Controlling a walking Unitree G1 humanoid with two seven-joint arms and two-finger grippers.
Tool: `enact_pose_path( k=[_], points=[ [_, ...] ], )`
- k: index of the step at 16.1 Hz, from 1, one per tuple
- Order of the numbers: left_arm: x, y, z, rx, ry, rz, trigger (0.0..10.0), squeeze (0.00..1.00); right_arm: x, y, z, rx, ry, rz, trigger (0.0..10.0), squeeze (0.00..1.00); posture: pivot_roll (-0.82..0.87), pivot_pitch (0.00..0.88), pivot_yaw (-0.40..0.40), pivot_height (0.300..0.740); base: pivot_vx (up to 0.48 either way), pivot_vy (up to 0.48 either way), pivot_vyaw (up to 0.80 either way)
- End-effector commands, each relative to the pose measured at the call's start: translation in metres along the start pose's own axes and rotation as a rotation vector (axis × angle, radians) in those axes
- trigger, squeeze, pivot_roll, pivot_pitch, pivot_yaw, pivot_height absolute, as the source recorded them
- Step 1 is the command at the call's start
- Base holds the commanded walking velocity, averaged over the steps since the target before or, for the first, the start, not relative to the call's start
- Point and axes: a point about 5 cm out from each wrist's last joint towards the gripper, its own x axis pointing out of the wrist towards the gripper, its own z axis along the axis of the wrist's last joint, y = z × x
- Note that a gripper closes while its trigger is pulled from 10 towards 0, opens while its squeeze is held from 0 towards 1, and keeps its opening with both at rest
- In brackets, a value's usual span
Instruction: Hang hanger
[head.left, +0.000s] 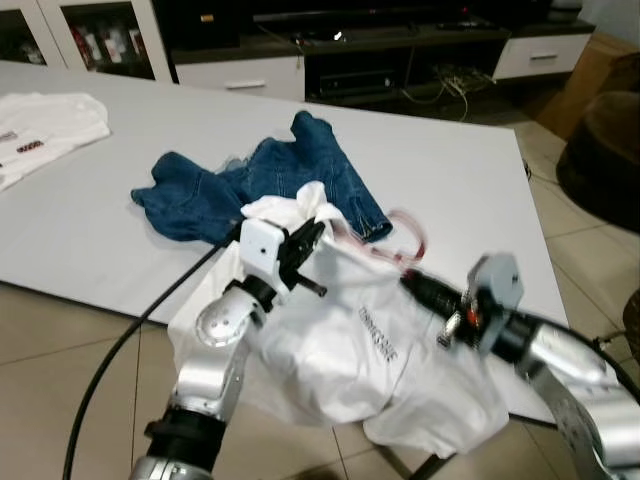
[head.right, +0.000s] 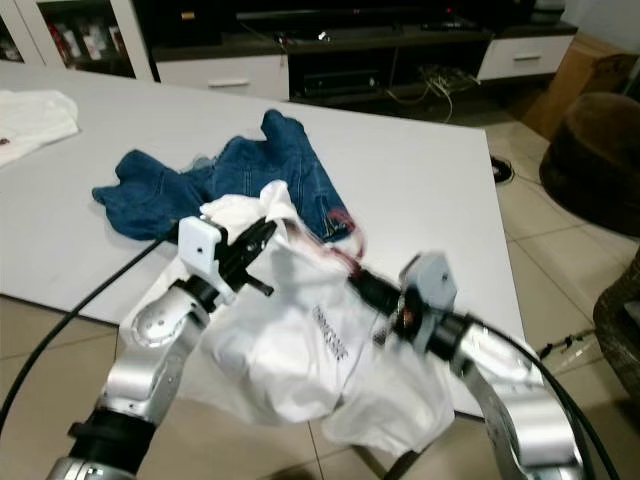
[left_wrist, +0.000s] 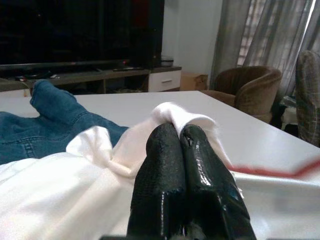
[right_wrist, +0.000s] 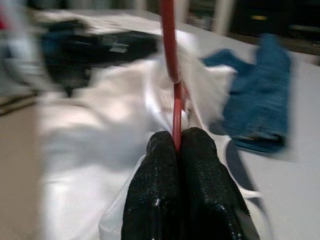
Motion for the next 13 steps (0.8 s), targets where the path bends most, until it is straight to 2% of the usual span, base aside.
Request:
enact_pose_path(
  k=[1, 5, 9, 11, 13],
  points=[
    [0.001, 0.004, 0.003, 0.015, 0.001, 0.008, 0.5, 0.0, -0.003, 0.003, 0.01, -0.006, -0.03, 0.053, 10.0, 0.0, 0.01, 0.046, 0.02, 0.74, 0.0, 0.0, 0.0],
    [-0.001, 0.009, 0.003, 0.028, 0.011, 0.012, 1.2, 0.0, -0.019, -0.002, 0.029, -0.041, -0.1, 0.106, 10.0, 0.0, 0.01, 0.042, 0.03, 0.74, 0.0, 0.0, 0.0],
    [-0.002, 0.009, 0.002, 0.034, 0.019, 0.005, 1.5, 0.0, -0.026, -0.005, 0.047, -0.079, -0.148, 0.134, 10.0, 0.0, 0.01, 0.044, 0.035, 0.74, 0.0, 0.0, 0.0],
    [-0.002, 0.009, 0.003, 0.036, 0.019, 0.005, 2.4, 0.0, -0.031, 0.008, 0.044, -0.071, -0.087, 0.25, 10.0, 0.0, 0.01, 0.043, 0.035, 0.74, 0.0, 0.0, 0.0],
    [-0.002, 0.009, 0.003, 0.038, 0.018, 0.005, 2.6, 0.0, -0.031, 0.014, 0.039, -0.081, -0.035, 0.302, 10.0, 0.0, 0.02, 0.043, 0.035, 0.74, 0.0, 0.0, 0.0]
  ],
)
